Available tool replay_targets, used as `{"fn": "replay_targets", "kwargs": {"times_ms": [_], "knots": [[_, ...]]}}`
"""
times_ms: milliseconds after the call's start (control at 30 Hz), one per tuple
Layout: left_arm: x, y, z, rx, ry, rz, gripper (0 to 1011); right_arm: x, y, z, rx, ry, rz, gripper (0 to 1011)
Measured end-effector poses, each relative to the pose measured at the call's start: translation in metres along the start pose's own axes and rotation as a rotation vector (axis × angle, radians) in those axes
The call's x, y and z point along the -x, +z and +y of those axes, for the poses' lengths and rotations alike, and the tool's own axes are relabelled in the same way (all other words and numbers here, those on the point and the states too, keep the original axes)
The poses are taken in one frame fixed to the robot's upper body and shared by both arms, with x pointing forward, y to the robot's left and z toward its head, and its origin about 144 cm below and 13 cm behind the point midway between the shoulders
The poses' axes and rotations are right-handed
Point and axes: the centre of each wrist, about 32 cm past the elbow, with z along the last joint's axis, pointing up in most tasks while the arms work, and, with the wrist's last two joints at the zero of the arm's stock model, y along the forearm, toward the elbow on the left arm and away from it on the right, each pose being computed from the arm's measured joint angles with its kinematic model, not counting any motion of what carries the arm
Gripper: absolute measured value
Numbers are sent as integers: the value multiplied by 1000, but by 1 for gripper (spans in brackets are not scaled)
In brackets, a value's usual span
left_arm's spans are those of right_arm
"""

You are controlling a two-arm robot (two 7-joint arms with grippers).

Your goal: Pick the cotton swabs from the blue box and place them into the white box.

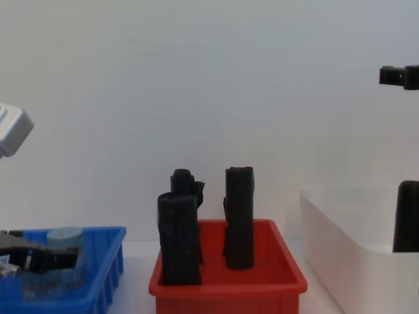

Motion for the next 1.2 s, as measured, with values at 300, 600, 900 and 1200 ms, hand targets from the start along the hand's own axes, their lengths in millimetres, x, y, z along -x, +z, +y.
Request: {"fn": "replay_targets", "kwargs": {"times_ms": [300,600,900,1200], "knots": [[-5,-2,-3,-32,6,3,1002,0,0,0,0,0,0,1001],[-11,-5,-5,-64,-3,8,1002,0,0,0,0,0,0,1001],[-15,-8,-11,-86,-43,20,1003,0,0,0,0,0,0,1001],[-15,-10,-15,-97,-56,26,1002,0,0,0,0,0,0,1001]]}}
